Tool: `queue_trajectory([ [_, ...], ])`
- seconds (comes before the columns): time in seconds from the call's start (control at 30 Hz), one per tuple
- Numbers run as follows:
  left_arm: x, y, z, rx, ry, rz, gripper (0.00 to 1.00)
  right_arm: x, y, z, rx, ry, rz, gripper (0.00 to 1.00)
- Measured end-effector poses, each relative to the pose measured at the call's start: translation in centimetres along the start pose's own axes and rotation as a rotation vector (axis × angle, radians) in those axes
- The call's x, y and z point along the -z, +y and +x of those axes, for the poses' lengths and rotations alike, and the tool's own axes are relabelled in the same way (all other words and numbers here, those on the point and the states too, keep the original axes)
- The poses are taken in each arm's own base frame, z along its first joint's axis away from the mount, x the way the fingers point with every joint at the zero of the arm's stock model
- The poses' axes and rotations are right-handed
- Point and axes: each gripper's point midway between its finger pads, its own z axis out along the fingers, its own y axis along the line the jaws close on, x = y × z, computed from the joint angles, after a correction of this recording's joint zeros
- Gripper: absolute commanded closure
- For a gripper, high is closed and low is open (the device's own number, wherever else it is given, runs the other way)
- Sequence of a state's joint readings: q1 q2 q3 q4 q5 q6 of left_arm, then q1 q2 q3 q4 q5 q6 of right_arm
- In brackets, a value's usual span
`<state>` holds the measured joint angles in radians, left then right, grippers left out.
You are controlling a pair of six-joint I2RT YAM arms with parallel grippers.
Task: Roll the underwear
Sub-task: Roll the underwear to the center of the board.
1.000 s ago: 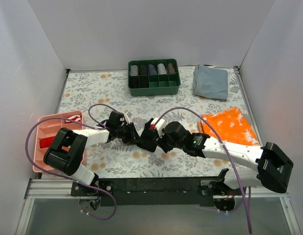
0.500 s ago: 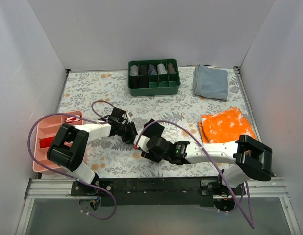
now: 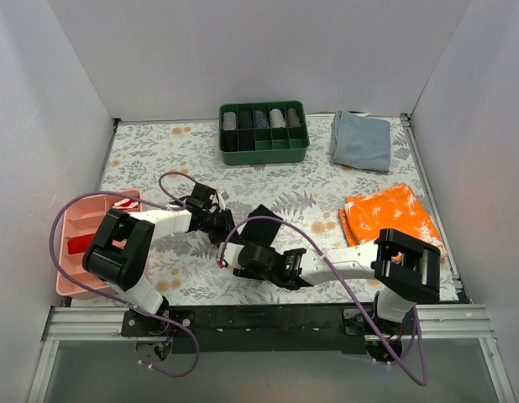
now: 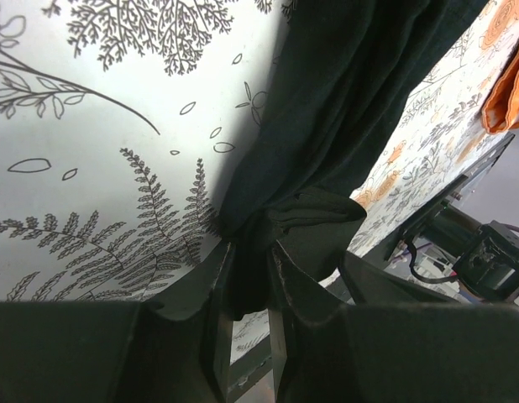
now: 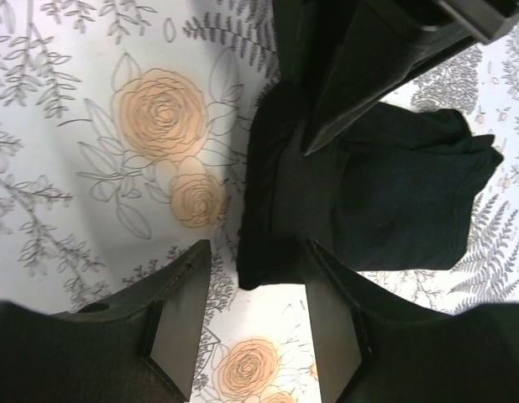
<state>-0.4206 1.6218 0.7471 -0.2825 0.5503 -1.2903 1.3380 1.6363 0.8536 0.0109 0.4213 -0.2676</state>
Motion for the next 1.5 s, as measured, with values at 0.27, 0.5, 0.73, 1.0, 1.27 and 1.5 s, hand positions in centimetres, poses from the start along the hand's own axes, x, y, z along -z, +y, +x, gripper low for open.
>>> queue_trajectory([
  [0.27, -0.2, -0.2, 0.3, -0.001, 0.026, 0.016, 1.00, -0.6, -0.4, 1.2, 0.024, 0.016, 0.044, 0.50],
  [0.5, -0.2, -0.2, 0.3, 0.002, 0.035, 0.026, 1.00, -1.1, -0.2, 1.4, 0.028, 0.021, 0.045, 0.81],
  [0.73, -0.2, -0.1, 0.3, 0.001, 0.036, 0.028, 0.99, -1.1, -0.4, 1.3, 0.026, 0.019, 0.054, 0.95],
  [1.0, 0.0, 0.1, 0.0, 0.006, 0.022, 0.013, 0.74, -1.1, -0.8, 1.1, -0.053, -0.008, -0.026, 0.99],
  [1.27, 0.7, 0.4, -0.7, 0.018, -0.038, -0.036, 0.55, -1.0, -0.7, 0.8, -0.190, -0.053, -0.182, 0.99],
  [1.5, 1.9, 0.8, -2.3, 0.012, -0.149, -0.089, 0.45, -0.8, -0.1, 0.4, -0.278, -0.087, -0.303, 0.99],
])
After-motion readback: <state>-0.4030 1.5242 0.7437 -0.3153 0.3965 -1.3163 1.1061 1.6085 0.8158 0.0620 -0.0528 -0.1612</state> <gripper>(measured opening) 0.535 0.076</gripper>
